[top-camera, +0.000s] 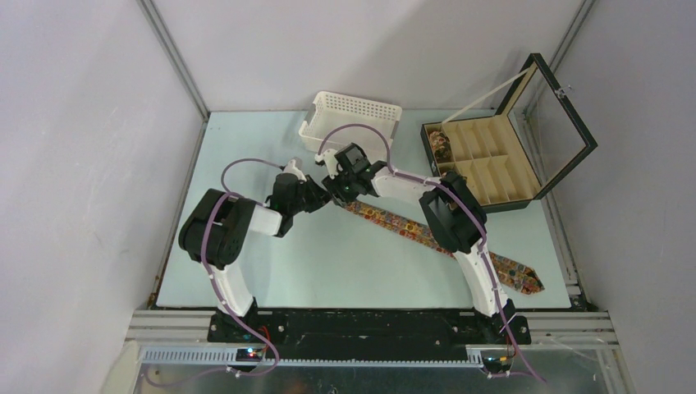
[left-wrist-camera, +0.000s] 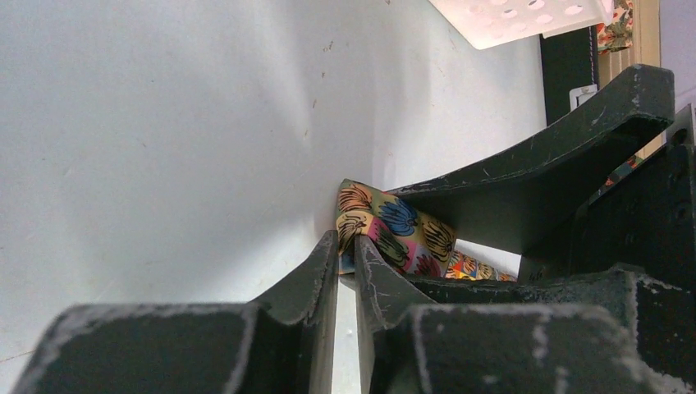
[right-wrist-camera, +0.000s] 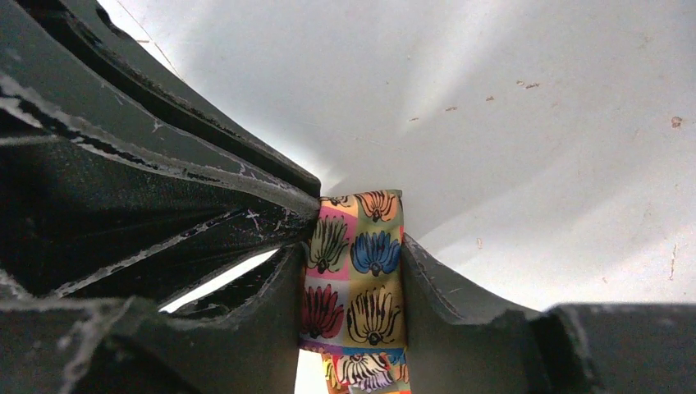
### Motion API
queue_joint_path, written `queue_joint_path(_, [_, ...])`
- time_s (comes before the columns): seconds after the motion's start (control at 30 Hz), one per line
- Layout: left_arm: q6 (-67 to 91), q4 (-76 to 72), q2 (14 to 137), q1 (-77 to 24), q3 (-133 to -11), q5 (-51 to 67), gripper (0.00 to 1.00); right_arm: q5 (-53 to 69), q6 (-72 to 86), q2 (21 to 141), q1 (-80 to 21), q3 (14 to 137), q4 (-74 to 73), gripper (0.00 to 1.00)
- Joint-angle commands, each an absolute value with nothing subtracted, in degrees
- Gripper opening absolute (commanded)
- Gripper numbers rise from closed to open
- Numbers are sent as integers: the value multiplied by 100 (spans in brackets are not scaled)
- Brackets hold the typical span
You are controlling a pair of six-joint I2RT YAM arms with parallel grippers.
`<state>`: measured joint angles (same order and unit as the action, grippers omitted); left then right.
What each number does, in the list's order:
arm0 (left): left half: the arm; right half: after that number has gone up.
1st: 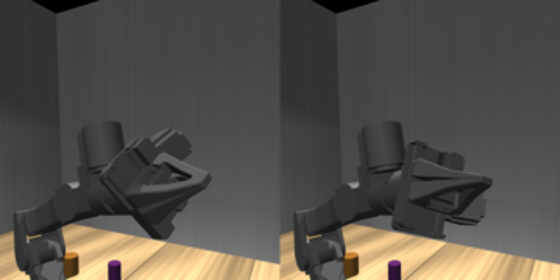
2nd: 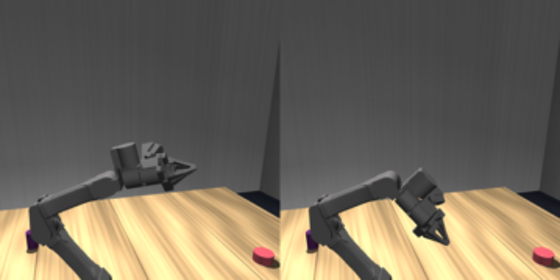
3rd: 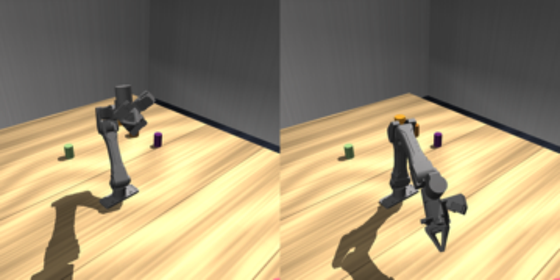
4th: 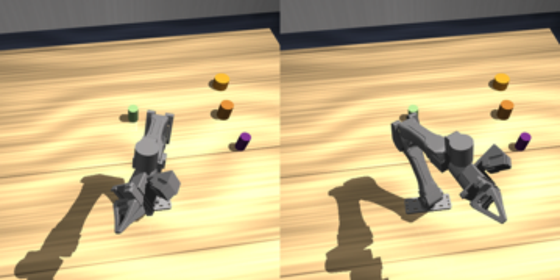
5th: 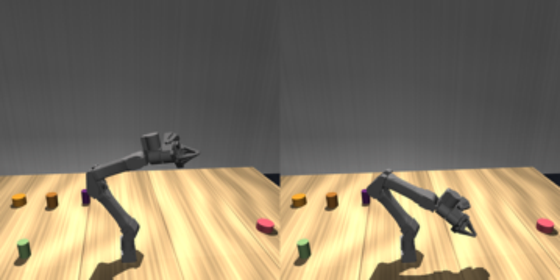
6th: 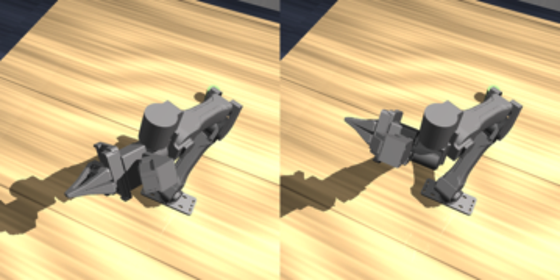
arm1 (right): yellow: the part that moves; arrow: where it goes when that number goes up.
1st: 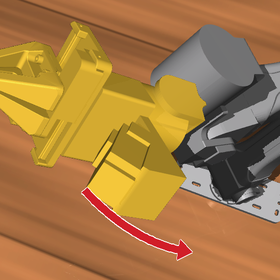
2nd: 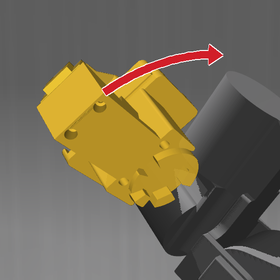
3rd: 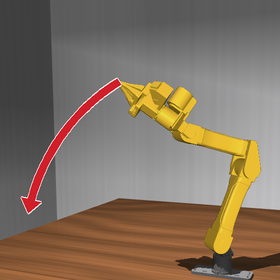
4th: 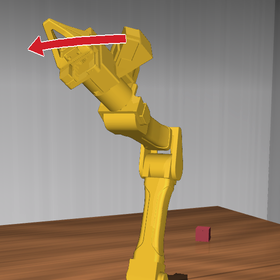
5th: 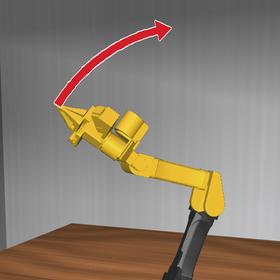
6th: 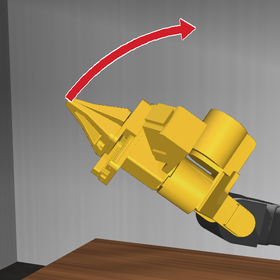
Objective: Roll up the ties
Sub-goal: Roll the tie at the center of the board.
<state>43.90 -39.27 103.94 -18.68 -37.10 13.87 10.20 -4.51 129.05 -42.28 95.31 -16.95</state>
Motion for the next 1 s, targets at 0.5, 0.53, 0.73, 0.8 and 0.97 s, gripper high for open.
queue_joint_path(0.5, [4148, -3956, 10390, -1899, -3931, 1712, 8, 1037, -33, 11904, -4276, 8748, -553, 74])
queue_joint_path(0.53, [4148, -3944, 10385, -1899, -3942, 1713, 8, 1077, -30, 11853, -4256, 8726, -536, 75])
queue_joint_path(0.73, [4140, -3913, 10376, -1901, -3946, 1697, 8, 1334, 424, 11578, -4117, 8416, -76, 75])
queue_joint_path(0.8, [4147, -3911, 10387, -1899, -3954, 1696, 8, 1347, 609, 11429, -4085, 8293, 242, 75])
queue_joint_path(0.97, [4132, -3842, 10325, -1894, -3929, 1637, 9, 952, 954, 10944, -4022, 8223, 128, 76])
